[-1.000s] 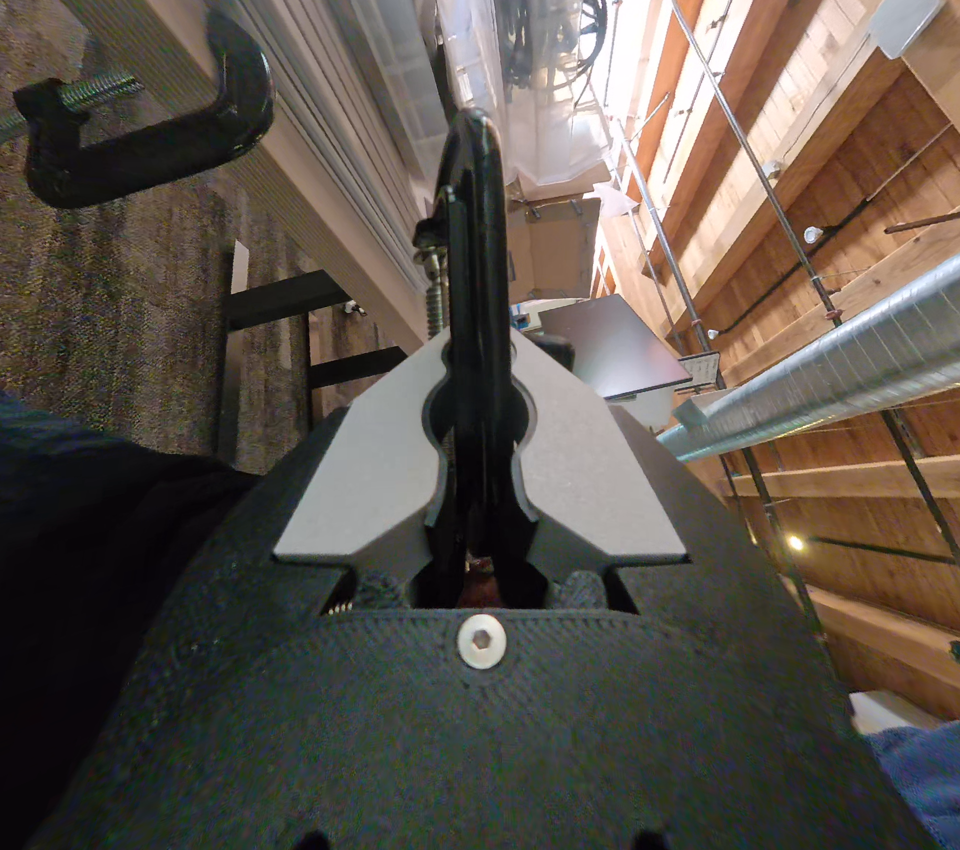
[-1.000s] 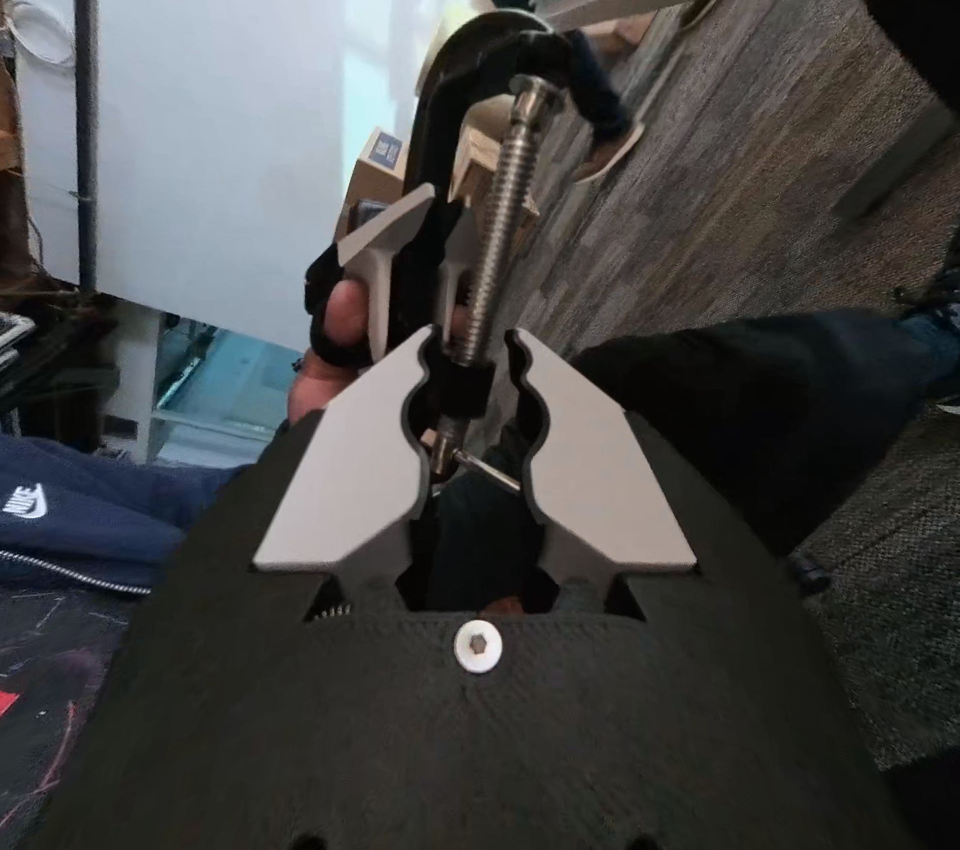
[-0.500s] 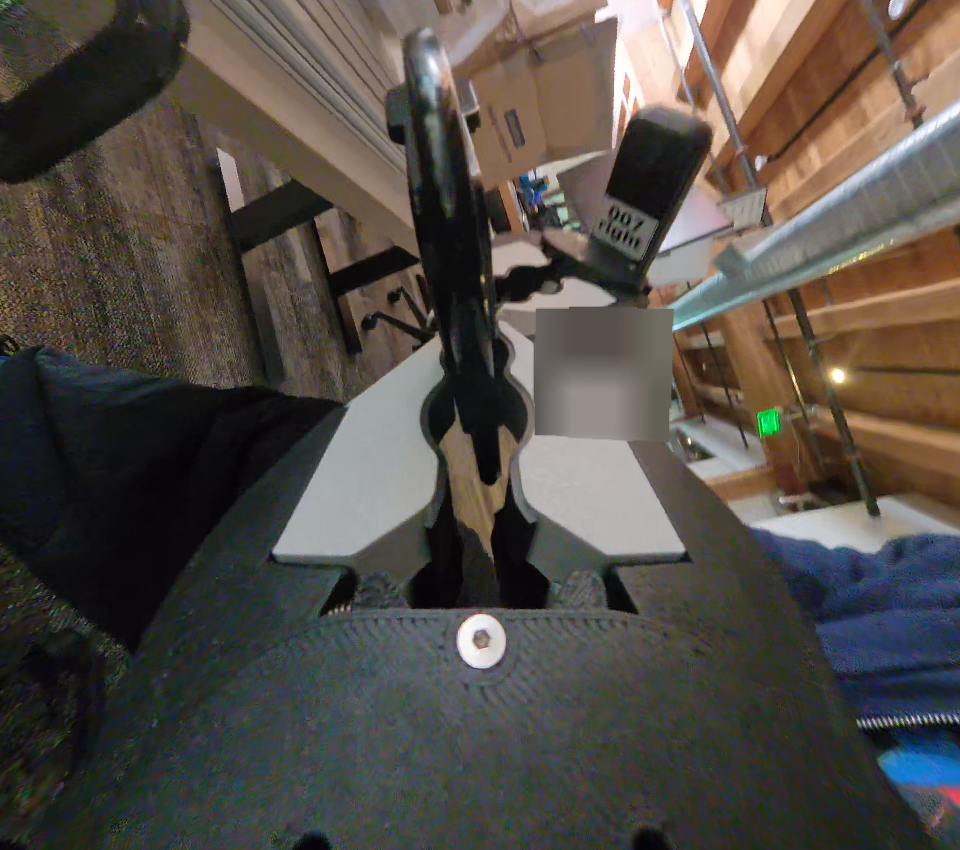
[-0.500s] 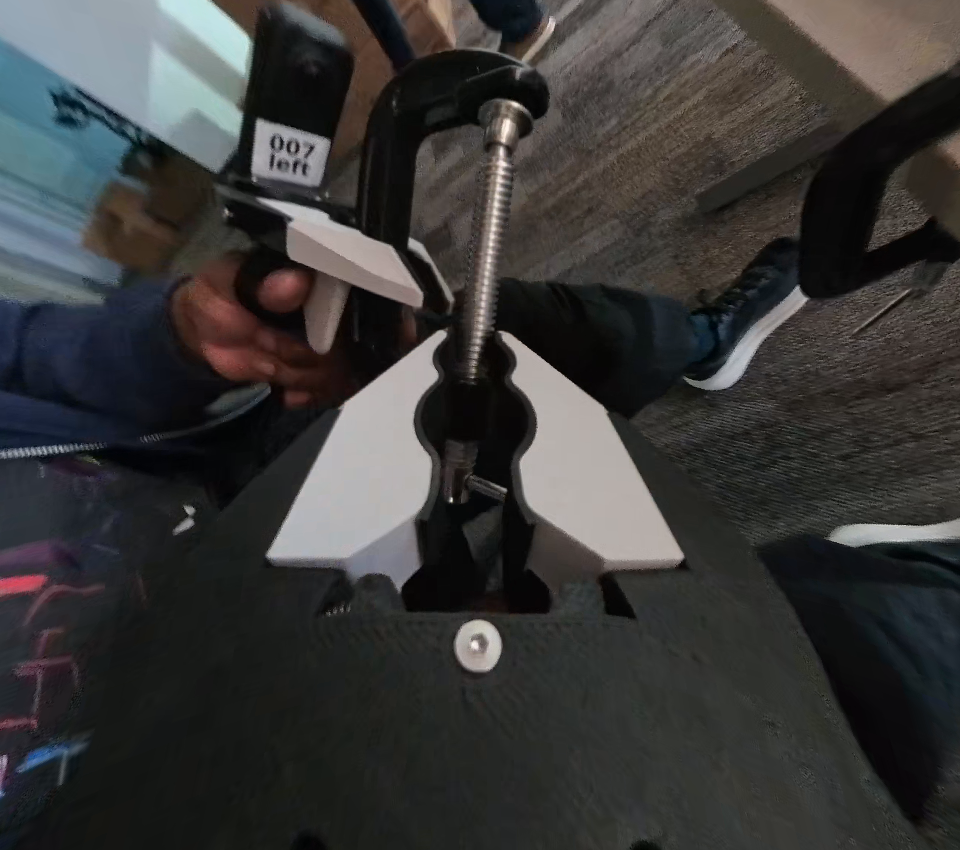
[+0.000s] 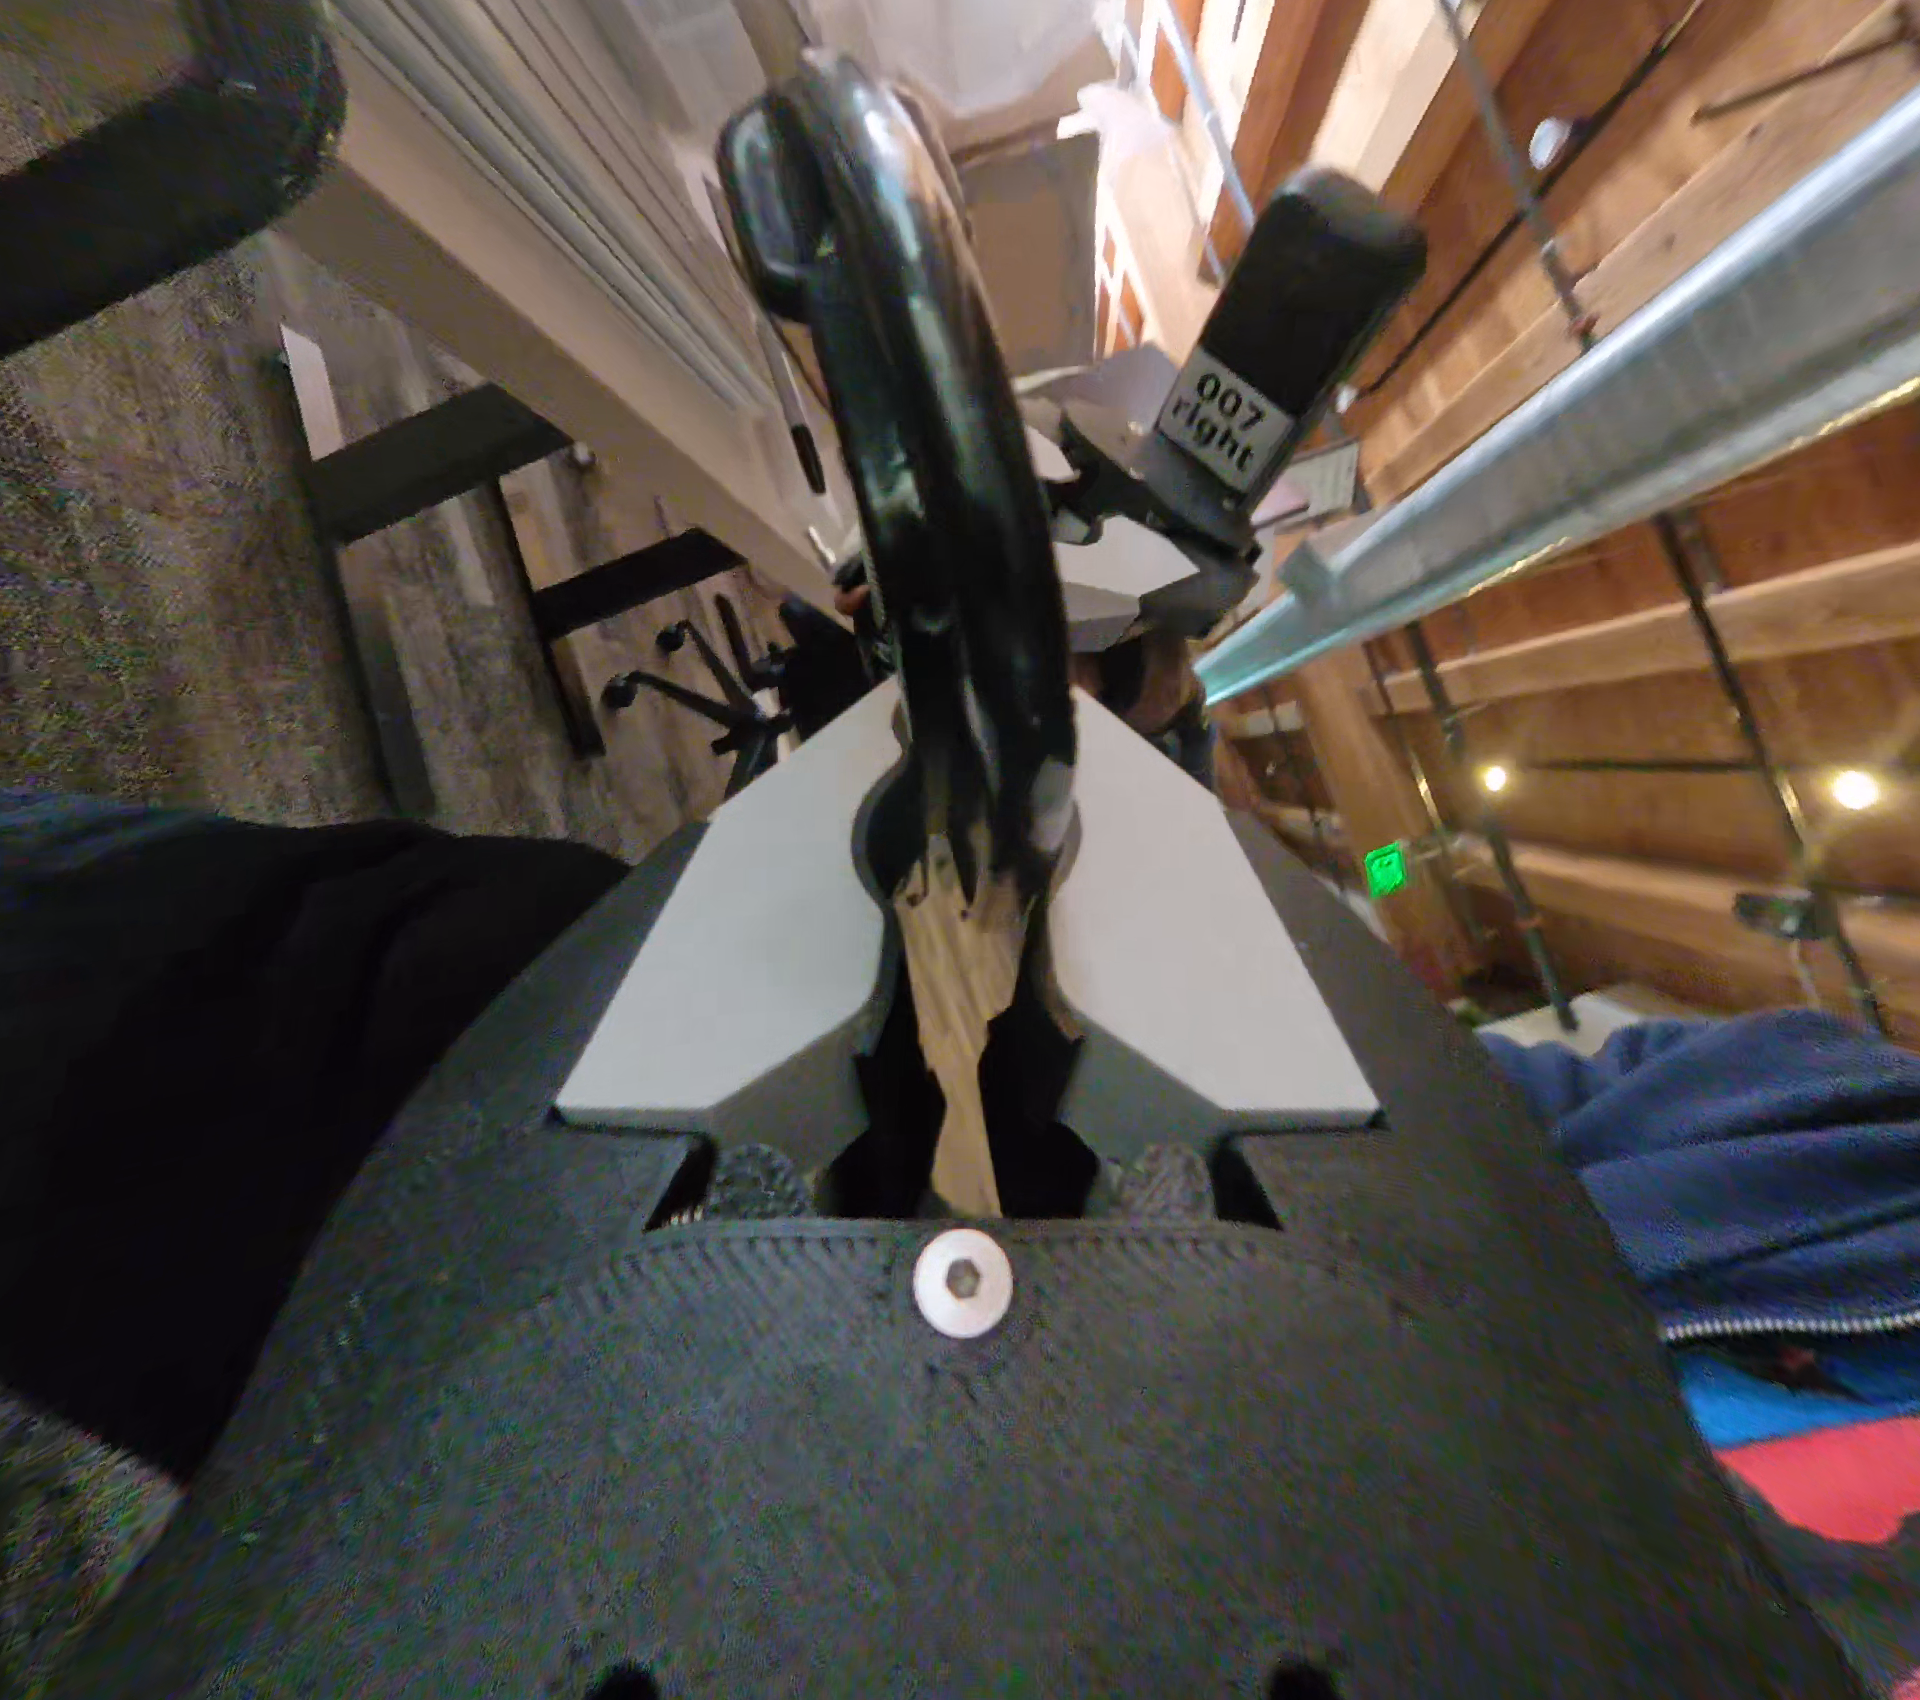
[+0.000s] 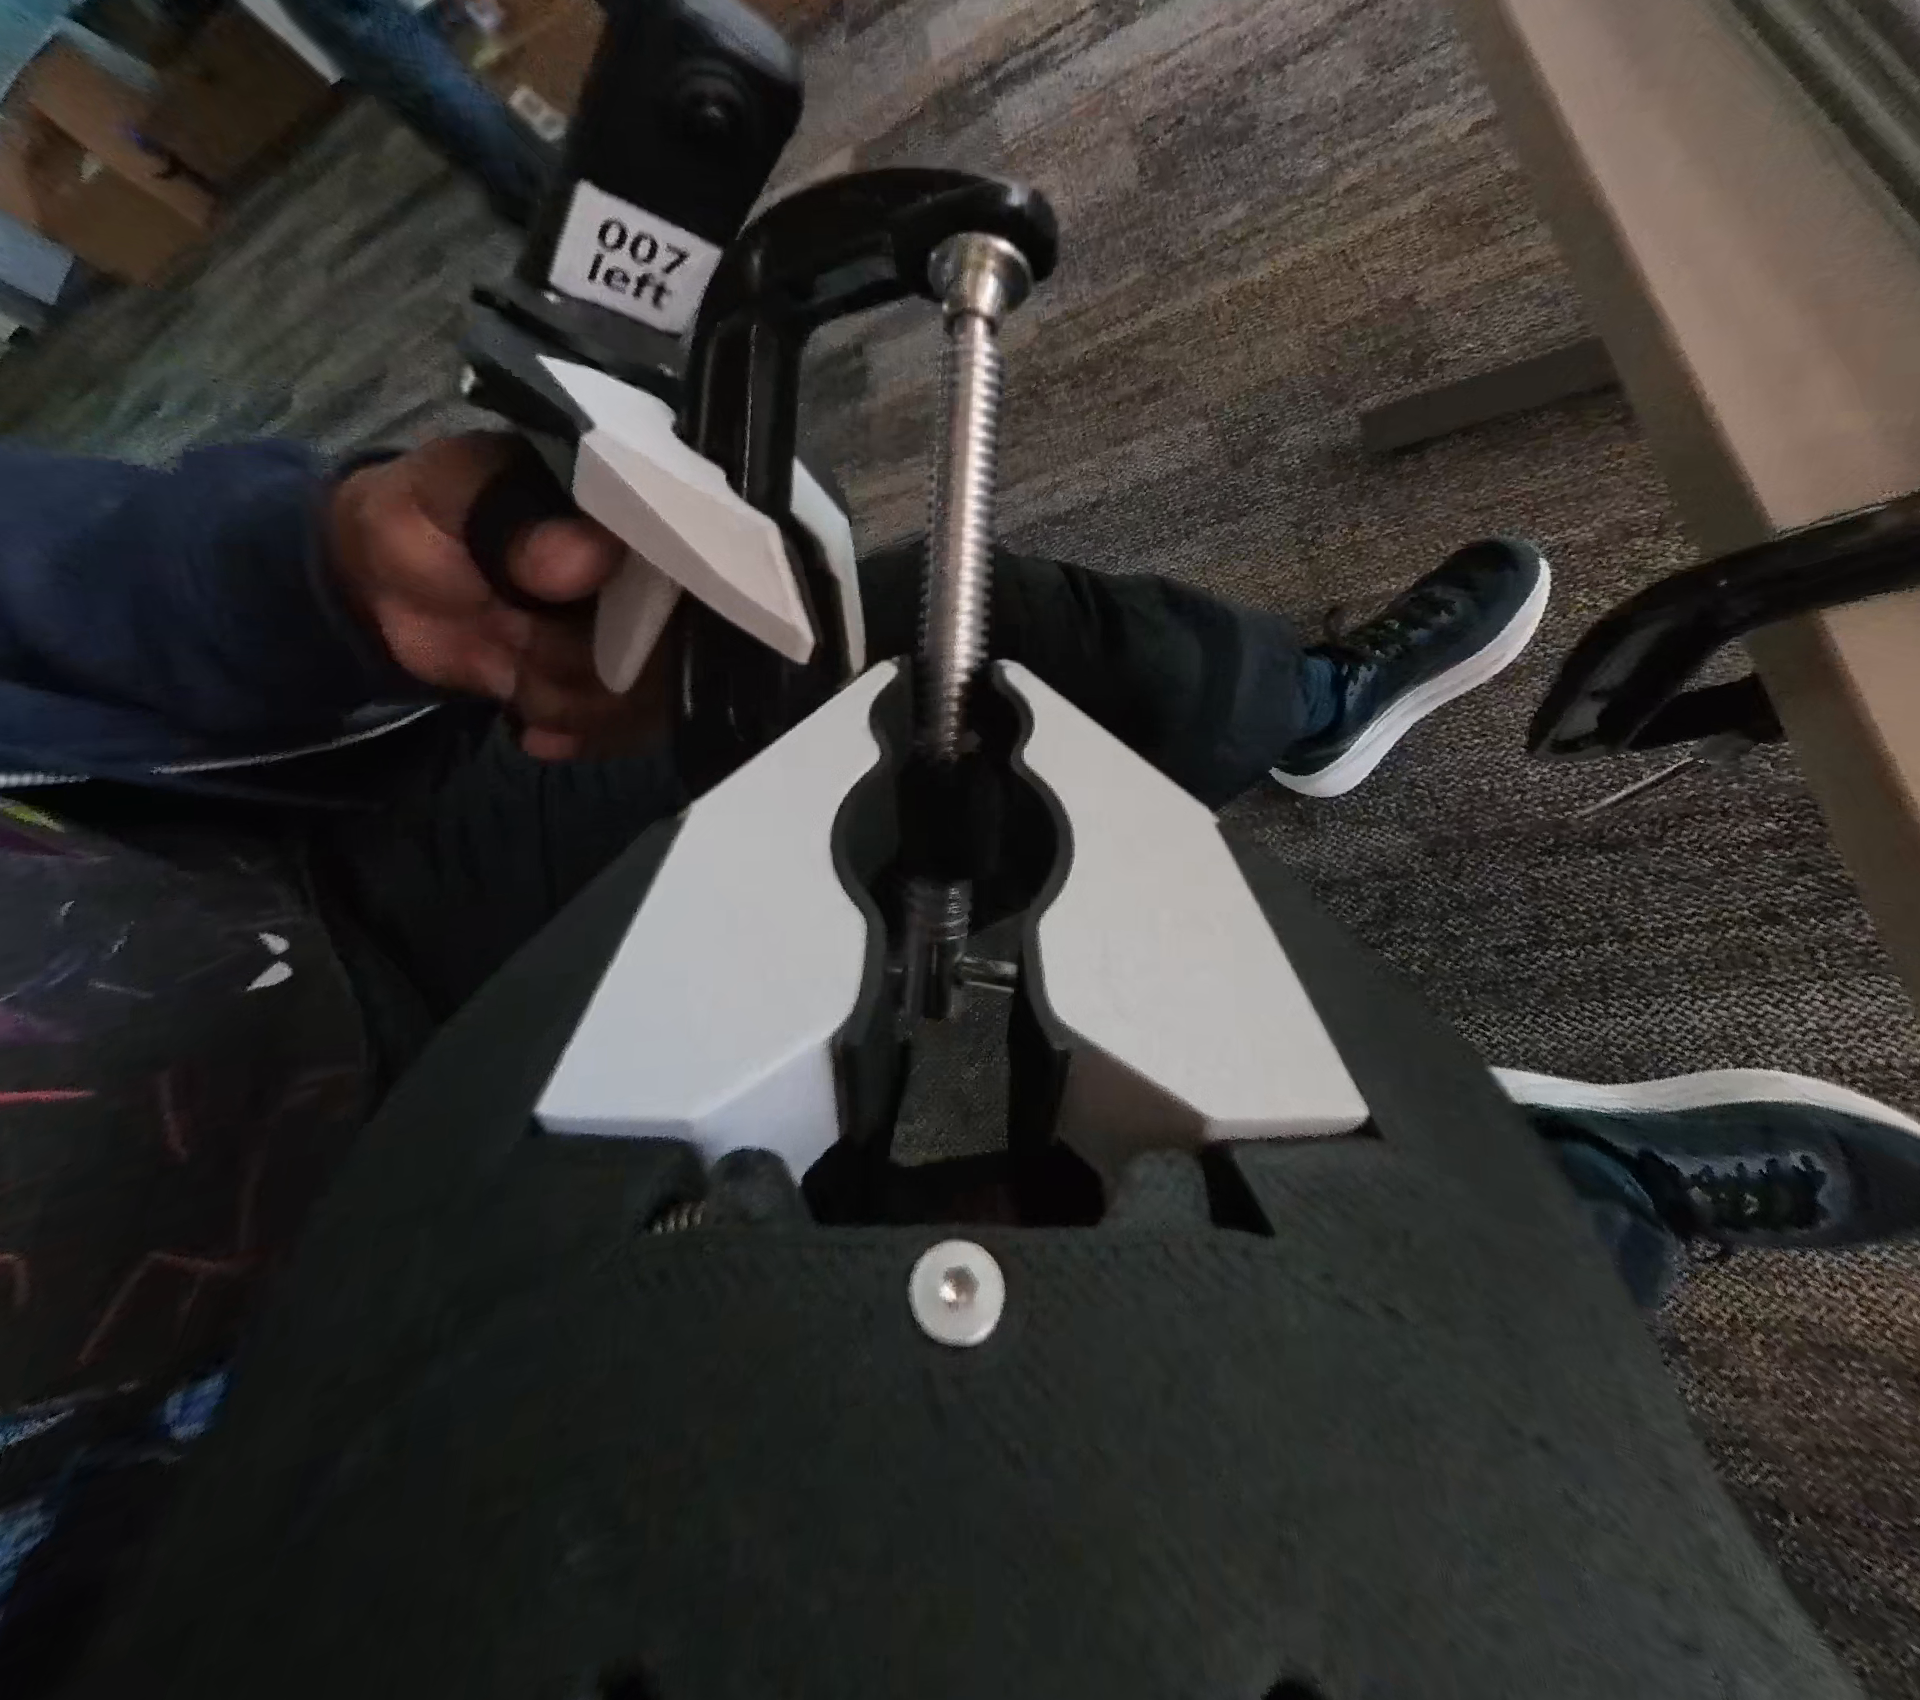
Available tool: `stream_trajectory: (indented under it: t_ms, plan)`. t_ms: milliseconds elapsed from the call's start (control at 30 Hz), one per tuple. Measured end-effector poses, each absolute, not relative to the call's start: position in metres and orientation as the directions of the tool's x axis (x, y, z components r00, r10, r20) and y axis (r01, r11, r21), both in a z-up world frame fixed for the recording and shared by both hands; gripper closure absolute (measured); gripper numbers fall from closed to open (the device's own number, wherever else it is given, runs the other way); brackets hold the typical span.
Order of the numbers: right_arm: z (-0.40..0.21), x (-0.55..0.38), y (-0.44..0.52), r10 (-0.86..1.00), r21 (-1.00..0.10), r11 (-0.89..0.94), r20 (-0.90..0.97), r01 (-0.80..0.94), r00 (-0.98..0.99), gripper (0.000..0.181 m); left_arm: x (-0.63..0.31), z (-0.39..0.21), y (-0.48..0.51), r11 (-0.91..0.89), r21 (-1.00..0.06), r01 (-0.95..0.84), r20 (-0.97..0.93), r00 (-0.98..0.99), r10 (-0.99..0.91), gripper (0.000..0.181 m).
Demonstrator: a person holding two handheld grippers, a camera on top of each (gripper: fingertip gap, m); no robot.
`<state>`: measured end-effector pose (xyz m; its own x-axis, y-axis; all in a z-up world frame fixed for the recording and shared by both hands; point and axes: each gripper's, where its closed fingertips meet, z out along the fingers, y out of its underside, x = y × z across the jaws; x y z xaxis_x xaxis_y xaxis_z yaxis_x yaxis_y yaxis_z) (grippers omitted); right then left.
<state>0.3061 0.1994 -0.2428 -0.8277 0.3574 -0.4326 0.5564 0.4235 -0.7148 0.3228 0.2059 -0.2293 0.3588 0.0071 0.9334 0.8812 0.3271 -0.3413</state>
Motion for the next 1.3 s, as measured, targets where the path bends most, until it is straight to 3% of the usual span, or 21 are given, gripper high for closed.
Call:
stream_trajectory:
  t_ms: [100,233,500,600,700,833,1000,1133,1300]
  plan:
    - [-0.234,0.296,0.199,0.407,-0.758,0.325,-0.427,0.565,-0.807,0.17,0.318,-0.23,0.201,0.398,-0.287,0.871,0.945,0.325,-0.03,0.163]
    - [-0.2,0.288,0.218,0.447,-0.805,0.02,-0.523,0.593,-0.726,0.172,0.315,-0.238,0.196,0.411,-0.305,0.859,0.945,0.328,0.015,0.162]
    - [-0.273,0.323,0.276,0.461,-0.563,-0.361,-0.8,0.743,-0.383,0.164,0.314,-0.232,0.192,0.416,-0.311,0.855,0.936,0.352,-0.024,0.162]
    - [-0.294,0.313,0.271,0.415,-0.495,-0.392,-0.847,0.775,-0.331,0.165,0.32,-0.226,0.198,0.396,-0.289,0.872,0.935,0.346,-0.08,0.161]
    - [-0.275,0.29,0.261,0.296,-0.453,-0.444,-0.889,0.773,-0.351,0.165,0.326,-0.226,0.204,0.366,-0.277,0.888,0.939,0.331,-0.092,0.162]
    - [-0.224,0.285,0.25,0.193,-0.512,-0.435,-0.857,0.741,-0.478,0.173,0.323,-0.23,0.2,0.377,-0.321,0.869,0.937,0.349,-0.007,0.161]
    - [-0.221,0.332,0.217,0.236,-0.64,-0.215,-0.767,0.738,-0.596,0.172,0.313,-0.231,0.189,0.42,-0.339,0.842,0.933,0.357,0.038,0.162]
    - [-0.271,0.343,0.206,0.383,-0.621,-0.114,-0.748,0.776,-0.542,0.172,0.313,-0.226,0.189,0.434,-0.327,0.84,0.933,0.359,0.01,0.162]
    - [-0.277,0.302,0.23,0.388,-0.528,-0.347,-0.833,0.775,-0.393,0.172,0.32,-0.221,0.193,0.396,-0.348,0.85,0.926,0.379,0.0,0.162]
